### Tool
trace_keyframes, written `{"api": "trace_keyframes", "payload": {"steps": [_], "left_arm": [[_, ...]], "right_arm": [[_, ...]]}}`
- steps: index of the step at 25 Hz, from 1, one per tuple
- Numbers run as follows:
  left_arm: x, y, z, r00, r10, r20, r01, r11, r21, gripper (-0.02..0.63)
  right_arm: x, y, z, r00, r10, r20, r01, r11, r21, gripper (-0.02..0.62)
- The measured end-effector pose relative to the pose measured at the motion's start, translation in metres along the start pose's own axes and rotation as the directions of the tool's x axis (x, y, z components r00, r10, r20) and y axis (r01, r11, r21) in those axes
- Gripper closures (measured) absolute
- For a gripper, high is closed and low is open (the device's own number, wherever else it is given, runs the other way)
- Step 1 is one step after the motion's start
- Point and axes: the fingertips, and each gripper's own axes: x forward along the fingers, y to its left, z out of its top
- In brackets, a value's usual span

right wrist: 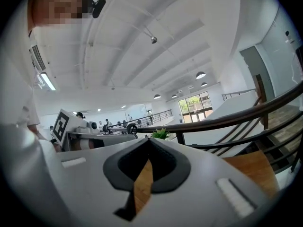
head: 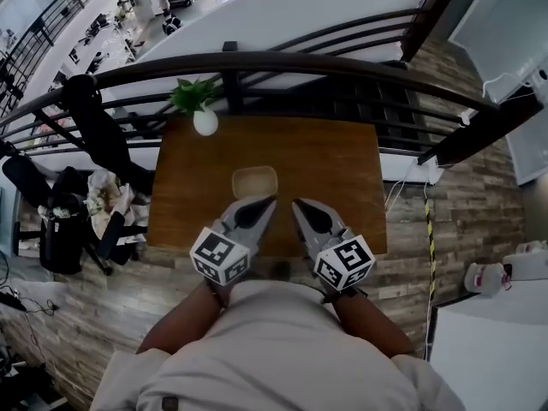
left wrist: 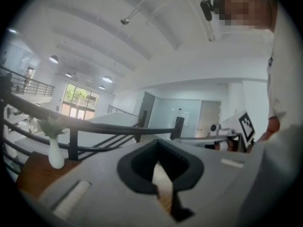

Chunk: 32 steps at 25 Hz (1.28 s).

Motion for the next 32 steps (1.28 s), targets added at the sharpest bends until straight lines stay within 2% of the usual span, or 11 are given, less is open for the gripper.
{"api": "trace_keyframes", "payload": {"steps": [7,18,32], "left_arm": [[0.031,0.009,0.006,0.999,0.03,-0.013,-0.029,0.999,0.019,0.603],[0.055,0.065,-0.01,0.998,0.033,-0.055,-0.033,0.999,-0.013,0.603],[0.087,0.14,-0.091,0.979,-0.012,-0.204,-0.003,0.997,-0.072,0.603]], "right_arm": [[0.017,-0.034,0.001,0.998,0.055,-0.032,-0.054,0.998,0.02,0.591],[0.065,-0.071,-0.022,0.99,0.08,-0.113,-0.071,0.994,0.08,0.59],[0.12,-0.119,-0.1,0.98,0.035,-0.194,0.003,0.981,0.195,0.589]]}}
